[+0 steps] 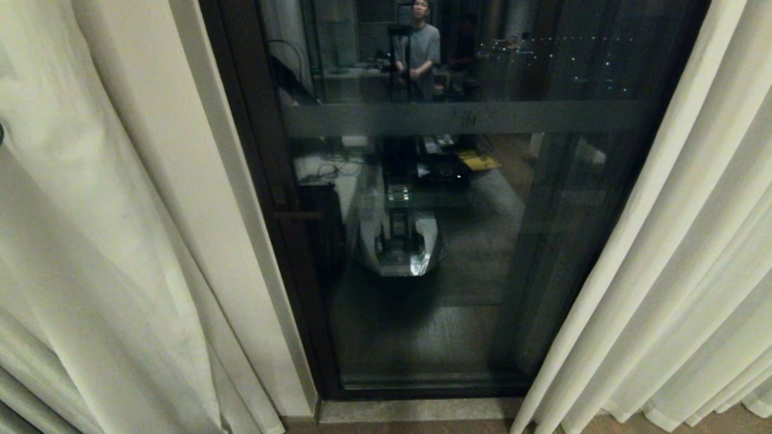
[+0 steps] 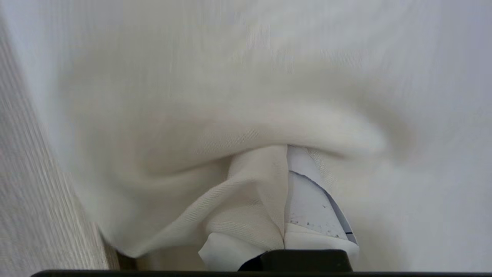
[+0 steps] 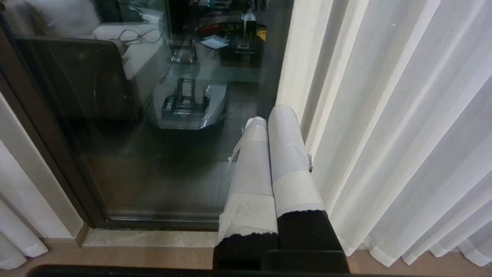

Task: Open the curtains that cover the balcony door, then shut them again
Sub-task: Pull the inner curtains open on both sides

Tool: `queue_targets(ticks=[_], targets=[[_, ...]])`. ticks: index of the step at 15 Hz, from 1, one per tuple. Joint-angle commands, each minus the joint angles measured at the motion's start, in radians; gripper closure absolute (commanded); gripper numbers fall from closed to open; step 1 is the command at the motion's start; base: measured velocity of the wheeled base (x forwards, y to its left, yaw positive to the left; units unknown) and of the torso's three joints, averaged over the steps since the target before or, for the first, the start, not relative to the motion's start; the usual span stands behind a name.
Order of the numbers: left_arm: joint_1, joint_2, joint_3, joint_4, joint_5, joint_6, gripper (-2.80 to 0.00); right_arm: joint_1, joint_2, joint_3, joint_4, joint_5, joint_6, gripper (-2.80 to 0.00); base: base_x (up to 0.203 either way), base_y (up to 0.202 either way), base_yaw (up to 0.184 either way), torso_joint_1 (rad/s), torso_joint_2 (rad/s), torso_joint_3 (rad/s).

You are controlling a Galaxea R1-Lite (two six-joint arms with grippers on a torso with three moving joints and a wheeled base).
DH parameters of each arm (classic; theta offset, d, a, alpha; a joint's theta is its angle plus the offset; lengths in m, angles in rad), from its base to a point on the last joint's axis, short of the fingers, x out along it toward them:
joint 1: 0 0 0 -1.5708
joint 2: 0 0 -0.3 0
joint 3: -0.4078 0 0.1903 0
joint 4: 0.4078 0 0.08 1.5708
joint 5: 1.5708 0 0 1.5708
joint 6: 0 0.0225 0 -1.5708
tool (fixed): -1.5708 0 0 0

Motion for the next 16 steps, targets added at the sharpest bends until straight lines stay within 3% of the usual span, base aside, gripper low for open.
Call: queue_targets(ticks=[1, 4, 11, 12, 16], targets=[[0.004, -0.038, 0.002, 0.0, -0.004, -0.001, 0.0, 0.001, 0.001, 0.0, -0.002, 0.0, -0.001, 0.0, 0.0, 0.0, 0.0, 0.0, 0.0, 0.0], [-0.002, -0.054, 0.002, 0.004, -0.053, -0.001, 0.0, 0.001, 0.001, 0.0, -0.002, 0.0, -0.001, 0.0, 0.0, 0.0, 0.0, 0.0, 0.0, 0.0], [-0.026, -0.085, 0.022, 0.004, -0.049, 0.001, 0.0, 0.001, 0.001, 0.0, -0.001, 0.0, -0.001, 0.0, 0.0, 0.0, 0.0, 0.0, 0.0, 0.0], [-0.03, -0.1, 0.049, 0.004, -0.05, 0.001, -2.8, 0.001, 0.001, 0.0, -0.001, 0.0, -0.002, 0.0, 0.0, 0.0, 0.0, 0.0, 0.0, 0.0], [-0.044, -0.153, 0.121, -0.006, -0.048, 0.001, -2.8, 0.001, 0.001, 0.0, -0.002, 0.0, -0.001, 0.0, 0.0, 0.0, 0.0, 0.0, 0.0, 0.0]])
